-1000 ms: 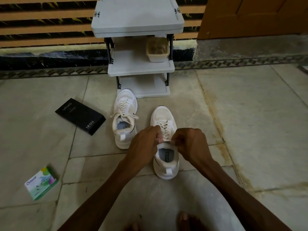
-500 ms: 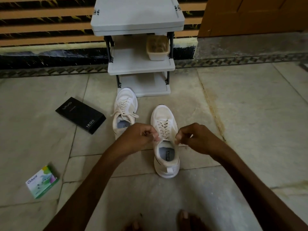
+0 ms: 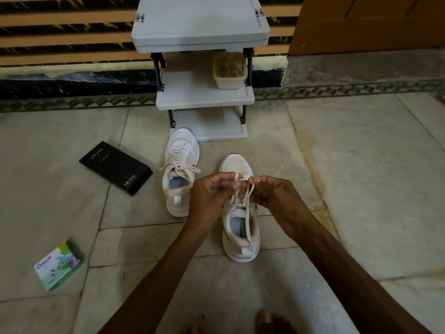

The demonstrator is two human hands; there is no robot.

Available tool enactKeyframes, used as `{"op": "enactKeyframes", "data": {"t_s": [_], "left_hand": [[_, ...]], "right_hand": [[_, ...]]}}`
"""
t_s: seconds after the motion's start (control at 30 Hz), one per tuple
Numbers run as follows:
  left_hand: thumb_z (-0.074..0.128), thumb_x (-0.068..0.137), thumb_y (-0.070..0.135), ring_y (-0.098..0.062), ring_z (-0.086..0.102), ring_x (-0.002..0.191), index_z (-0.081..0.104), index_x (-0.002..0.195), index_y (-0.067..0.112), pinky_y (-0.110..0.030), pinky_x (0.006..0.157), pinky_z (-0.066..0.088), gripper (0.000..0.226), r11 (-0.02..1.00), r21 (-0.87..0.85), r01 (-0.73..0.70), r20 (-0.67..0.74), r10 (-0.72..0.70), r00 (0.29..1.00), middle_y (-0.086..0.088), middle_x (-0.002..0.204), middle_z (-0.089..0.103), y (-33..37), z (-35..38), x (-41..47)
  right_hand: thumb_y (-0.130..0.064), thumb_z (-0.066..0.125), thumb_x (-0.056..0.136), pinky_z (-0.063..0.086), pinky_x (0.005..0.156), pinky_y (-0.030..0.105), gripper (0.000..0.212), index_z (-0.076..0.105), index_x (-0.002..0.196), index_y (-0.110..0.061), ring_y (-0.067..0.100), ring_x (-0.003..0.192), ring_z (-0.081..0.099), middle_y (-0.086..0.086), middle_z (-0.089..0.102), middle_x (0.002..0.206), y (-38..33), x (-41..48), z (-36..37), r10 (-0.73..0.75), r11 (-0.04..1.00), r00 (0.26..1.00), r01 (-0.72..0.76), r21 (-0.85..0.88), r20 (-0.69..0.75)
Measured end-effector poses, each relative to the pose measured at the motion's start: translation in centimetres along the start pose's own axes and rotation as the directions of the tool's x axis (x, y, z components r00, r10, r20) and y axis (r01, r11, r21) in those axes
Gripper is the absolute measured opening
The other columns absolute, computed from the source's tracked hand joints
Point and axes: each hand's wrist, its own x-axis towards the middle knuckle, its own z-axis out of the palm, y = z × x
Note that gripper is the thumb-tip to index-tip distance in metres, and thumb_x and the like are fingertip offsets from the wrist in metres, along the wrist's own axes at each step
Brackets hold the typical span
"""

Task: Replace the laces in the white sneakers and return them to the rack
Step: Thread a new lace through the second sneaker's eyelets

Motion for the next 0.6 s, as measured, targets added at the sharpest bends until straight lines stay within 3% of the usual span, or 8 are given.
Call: {"op": "enactKeyframes", "data": {"t_s": [0.1,0.2,0.27,0.37,0.5,0.6], "left_hand": [[0.075,0.081,0.009,-0.014,0.071,0.074,0.072,0.102,0.023,-0.027,0.067,0.055,0.025,0.961,0.247,-0.122,-0.003,0.127,0.992,0.002,0.08,0.072,-0.8,-0.2,0.4],[0.074,0.082,0.013,-0.005,0.069,0.076,0.071,0.111,0.02,-0.025,0.071,0.057,0.03,0.905,0.376,-0.197,0.052,0.192,0.98,0.01,0.082,0.07,-1.2,-0.4,0.4],[0.073,0.083,0.013,0.001,0.066,0.08,0.07,0.114,0.019,-0.019,0.077,0.054,0.032,0.876,0.423,-0.232,0.081,0.218,0.972,0.011,0.087,0.07,-1.5,-0.5,0.5],[0.071,0.086,0.014,-0.001,0.065,0.085,0.068,0.116,0.013,-0.01,0.082,0.048,0.031,0.87,0.438,-0.226,0.115,0.195,0.974,0.0,0.097,0.073,-1.4,-0.4,0.4],[0.071,0.085,0.01,0.002,0.066,0.075,0.063,0.112,0.029,-0.013,0.074,0.048,0.034,0.893,0.382,-0.236,0.148,0.193,0.97,0.013,0.074,0.069,-1.4,-0.5,0.2],[0.064,0.088,0.015,-0.006,0.068,0.076,0.057,0.113,0.035,-0.019,0.073,0.051,0.033,0.938,0.271,-0.218,0.191,0.169,0.967,0.011,0.075,0.071,-1.8,-0.6,0.0]], "right_hand": [[-0.008,0.053,0.092,0.056,0.082,0.035,0.02,0.072,0.092,-0.003,0.027,0.083,0.069,0.015,0.074,0.088,-0.1,0.4,0.3,0.059,0.998,0.994,-0.057,0.022,-0.093],[-0.013,0.053,0.093,0.054,0.08,0.038,0.022,0.072,0.091,-0.004,0.028,0.08,0.067,0.019,0.072,0.087,0.2,1.0,0.6,0.081,0.994,0.987,-0.091,-0.066,-0.142],[-0.022,0.051,0.098,0.055,0.07,0.029,0.028,0.072,0.09,-0.005,0.022,0.073,0.067,0.017,0.073,0.084,0.4,1.2,0.9,0.058,0.984,0.99,-0.079,-0.161,-0.128],[-0.027,0.052,0.099,0.045,0.051,0.017,0.032,0.069,0.081,-0.007,0.006,0.053,0.059,0.003,0.068,0.064,0.5,1.2,1.4,-0.006,0.96,0.989,-0.035,-0.279,-0.145],[-0.022,0.057,0.096,0.046,0.054,0.02,0.026,0.071,0.084,-0.005,0.012,0.058,0.06,0.007,0.068,0.067,0.8,1.4,1.1,-0.014,0.966,0.987,-0.027,-0.256,-0.158],[-0.011,0.054,0.096,0.045,0.055,0.018,0.021,0.072,0.089,-0.002,0.011,0.059,0.059,0.011,0.067,0.071,0.5,1.2,0.7,0.045,0.978,0.999,-0.05,-0.2,-0.029]]}}
